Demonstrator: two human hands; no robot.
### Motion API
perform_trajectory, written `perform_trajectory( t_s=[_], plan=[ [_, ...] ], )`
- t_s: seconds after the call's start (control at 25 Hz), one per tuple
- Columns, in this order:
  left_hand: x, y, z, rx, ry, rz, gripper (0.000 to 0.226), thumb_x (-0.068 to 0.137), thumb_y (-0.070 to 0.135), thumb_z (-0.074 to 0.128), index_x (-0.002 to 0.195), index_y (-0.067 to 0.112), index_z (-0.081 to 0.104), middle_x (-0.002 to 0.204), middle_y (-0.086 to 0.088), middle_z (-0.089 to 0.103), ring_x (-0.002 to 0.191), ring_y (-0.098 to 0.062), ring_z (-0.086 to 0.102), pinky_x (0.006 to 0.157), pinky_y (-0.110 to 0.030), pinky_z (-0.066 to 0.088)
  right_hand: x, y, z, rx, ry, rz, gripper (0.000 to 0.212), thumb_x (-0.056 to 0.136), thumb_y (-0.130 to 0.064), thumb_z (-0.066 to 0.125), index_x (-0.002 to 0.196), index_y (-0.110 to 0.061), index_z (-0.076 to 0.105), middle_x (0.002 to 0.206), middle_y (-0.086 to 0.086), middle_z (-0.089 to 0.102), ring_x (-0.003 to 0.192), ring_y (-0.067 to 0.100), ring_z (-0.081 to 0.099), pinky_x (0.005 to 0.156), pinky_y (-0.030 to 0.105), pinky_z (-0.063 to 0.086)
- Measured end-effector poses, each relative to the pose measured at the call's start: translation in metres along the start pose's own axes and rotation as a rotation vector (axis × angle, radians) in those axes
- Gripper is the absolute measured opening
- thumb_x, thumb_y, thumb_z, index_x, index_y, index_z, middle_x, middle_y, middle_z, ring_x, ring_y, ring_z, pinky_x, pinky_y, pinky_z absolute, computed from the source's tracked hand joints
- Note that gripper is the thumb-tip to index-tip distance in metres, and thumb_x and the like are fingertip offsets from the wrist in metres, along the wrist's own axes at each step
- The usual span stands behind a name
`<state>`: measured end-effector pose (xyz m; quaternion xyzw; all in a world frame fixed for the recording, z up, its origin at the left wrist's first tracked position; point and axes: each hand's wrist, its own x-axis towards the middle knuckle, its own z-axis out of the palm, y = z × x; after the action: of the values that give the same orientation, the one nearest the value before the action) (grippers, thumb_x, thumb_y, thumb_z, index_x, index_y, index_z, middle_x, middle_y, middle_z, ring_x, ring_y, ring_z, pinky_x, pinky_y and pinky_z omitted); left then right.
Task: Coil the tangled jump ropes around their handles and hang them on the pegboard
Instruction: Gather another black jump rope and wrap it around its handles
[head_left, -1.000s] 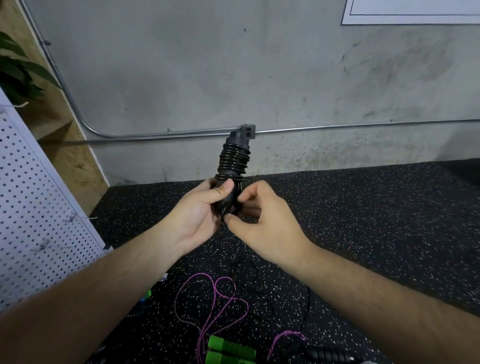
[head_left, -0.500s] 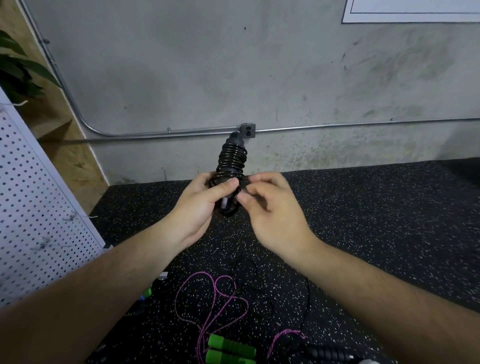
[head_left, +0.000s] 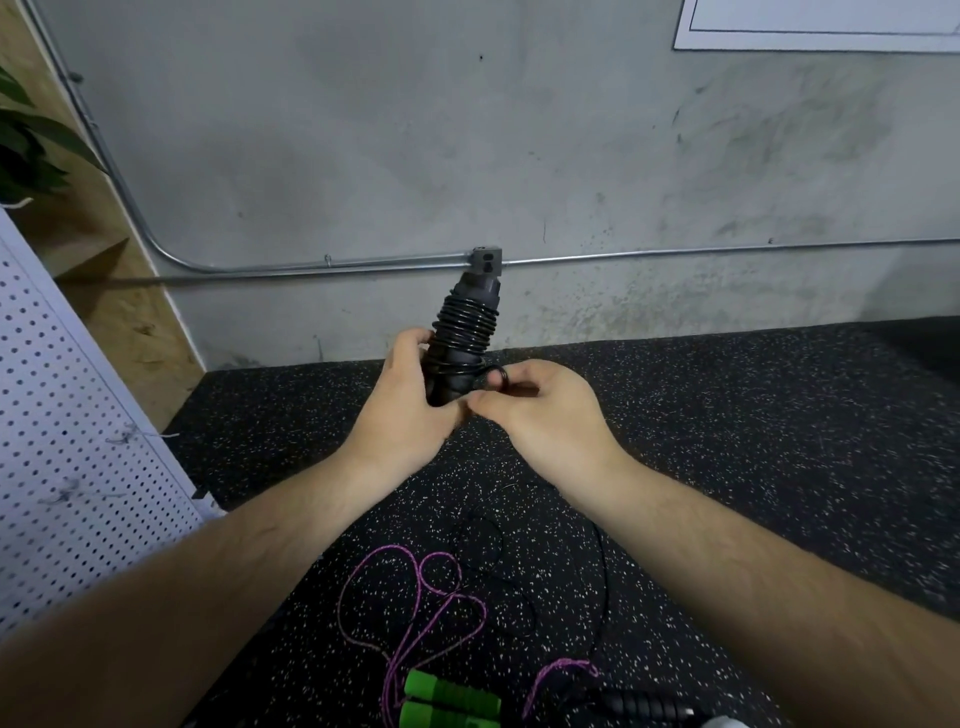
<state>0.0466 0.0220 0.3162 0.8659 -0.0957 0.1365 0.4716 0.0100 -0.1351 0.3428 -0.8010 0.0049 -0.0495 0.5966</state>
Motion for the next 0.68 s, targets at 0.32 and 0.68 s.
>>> perform_trajectory(
  t_s=[0.32, 0.68],
  plan=[
    [-0.002, 0.002, -0.002, -0.201, -0.137, -0.053, 0.078, 0.077, 0.013, 0.084, 0.138, 0.030, 0.038, 0.129, 0.012, 0.052, 0.113, -0.004, 0.058, 0.103, -0.028, 0.049, 0.011, 0.011, 0.003, -0.001, 0.129, -0.026, 0.028, 0.087, -0.020, 0.073, 0.109, -0.015, 0.058, 0.098, -0.007, 0.067, 0.090, 0.007, 0.064, 0.071, 0.014, 0.046],
    [0.002, -0.010, -0.023, -0.242, -0.020, -0.126, 0.054, 0.083, 0.008, 0.080, 0.115, 0.041, 0.052, 0.109, 0.003, 0.063, 0.091, -0.009, 0.065, 0.095, -0.034, 0.054, 0.022, 0.032, 0.020, -0.225, -0.102, -0.323, 0.055, 0.095, -0.017, 0.061, 0.144, -0.037, 0.047, 0.133, -0.003, 0.049, 0.116, 0.002, 0.049, 0.100, 0.006, 0.034]
  ],
)
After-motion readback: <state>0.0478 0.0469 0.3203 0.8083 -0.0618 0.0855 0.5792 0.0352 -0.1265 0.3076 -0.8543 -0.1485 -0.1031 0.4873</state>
